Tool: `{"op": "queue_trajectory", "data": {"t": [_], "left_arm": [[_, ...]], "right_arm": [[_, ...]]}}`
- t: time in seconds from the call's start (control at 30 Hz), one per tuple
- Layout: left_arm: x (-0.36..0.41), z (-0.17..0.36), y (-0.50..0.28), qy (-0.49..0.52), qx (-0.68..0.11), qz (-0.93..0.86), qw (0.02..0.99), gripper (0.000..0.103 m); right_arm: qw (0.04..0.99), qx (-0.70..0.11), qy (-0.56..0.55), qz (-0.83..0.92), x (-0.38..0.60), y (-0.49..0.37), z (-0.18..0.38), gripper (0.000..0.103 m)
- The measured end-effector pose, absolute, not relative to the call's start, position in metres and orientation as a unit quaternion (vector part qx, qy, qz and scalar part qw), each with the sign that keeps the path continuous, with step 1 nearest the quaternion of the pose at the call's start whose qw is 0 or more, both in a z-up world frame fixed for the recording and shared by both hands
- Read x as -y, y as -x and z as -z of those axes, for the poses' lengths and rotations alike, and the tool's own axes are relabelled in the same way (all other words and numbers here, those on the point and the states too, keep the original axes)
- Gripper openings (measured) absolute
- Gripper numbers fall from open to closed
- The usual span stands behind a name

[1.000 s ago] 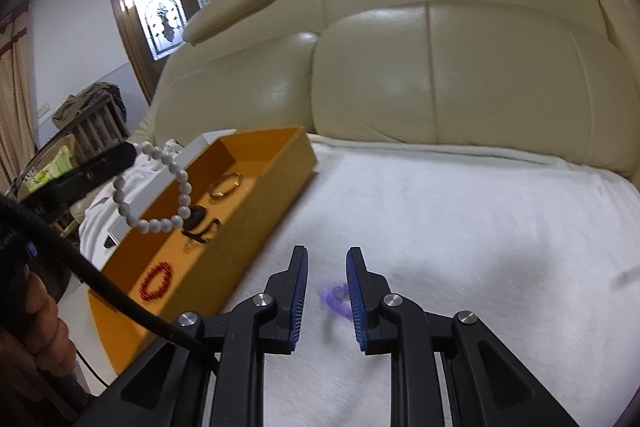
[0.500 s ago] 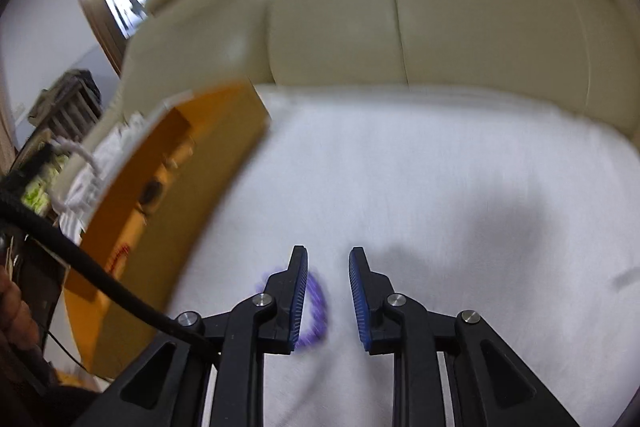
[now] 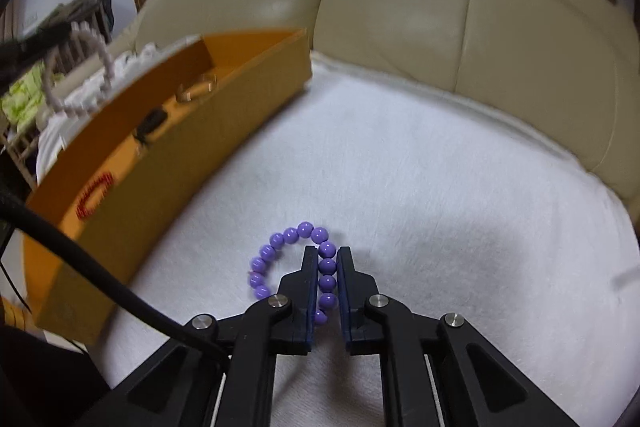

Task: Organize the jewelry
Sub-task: 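Lift both bracelets and carry them over the orange box, then lower both bracelets into the orange box and open both grippers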

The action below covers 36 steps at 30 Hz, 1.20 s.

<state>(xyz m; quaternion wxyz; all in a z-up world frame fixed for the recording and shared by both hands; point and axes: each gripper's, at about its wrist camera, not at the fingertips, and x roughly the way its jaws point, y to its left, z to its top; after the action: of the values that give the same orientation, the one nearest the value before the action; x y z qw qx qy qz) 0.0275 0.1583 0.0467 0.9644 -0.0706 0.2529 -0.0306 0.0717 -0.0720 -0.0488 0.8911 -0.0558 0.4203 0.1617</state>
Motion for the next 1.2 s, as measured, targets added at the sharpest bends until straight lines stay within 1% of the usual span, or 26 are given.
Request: {"op": "queue_trajectory", "data": {"t": [0.17, 0.3, 0.57, 0.77, 1.0, 1.2], "left_arm": [[-0.166, -0.045, -0.026, 0.071, -0.254, 0.026, 0.964, 0.009], [-0.172, -0.043, -0.026, 0.071, -0.257, 0.02, 0.964, 0.009], [-0.185, -0.04, -0.027, 0.071, -0.264, 0.013, 0.962, 0.009], [-0.191, -0.035, -0.028, 0.068, -0.272, 0.01, 0.96, 0.009], [-0.205, -0.024, -0.034, 0.073, -0.294, 0.007, 0.953, 0.009], [-0.211, -0.018, -0.04, 0.079, -0.305, 0.012, 0.949, 0.009]], "right_arm": [[0.915, -0.355, -0.003, -0.191, 0.073, -0.064, 0.009, 0.01], [0.923, -0.316, -0.027, -0.219, 0.06, -0.049, -0.016, 0.01], [0.907, -0.302, -0.067, -0.287, 0.016, -0.046, -0.038, 0.01], [0.892, -0.313, -0.075, -0.317, -0.018, -0.053, -0.033, 0.01], [0.871, -0.355, -0.086, -0.328, -0.03, -0.062, -0.003, 0.01], [0.866, -0.366, -0.081, -0.33, -0.033, -0.059, 0.007, 0.01]]}}
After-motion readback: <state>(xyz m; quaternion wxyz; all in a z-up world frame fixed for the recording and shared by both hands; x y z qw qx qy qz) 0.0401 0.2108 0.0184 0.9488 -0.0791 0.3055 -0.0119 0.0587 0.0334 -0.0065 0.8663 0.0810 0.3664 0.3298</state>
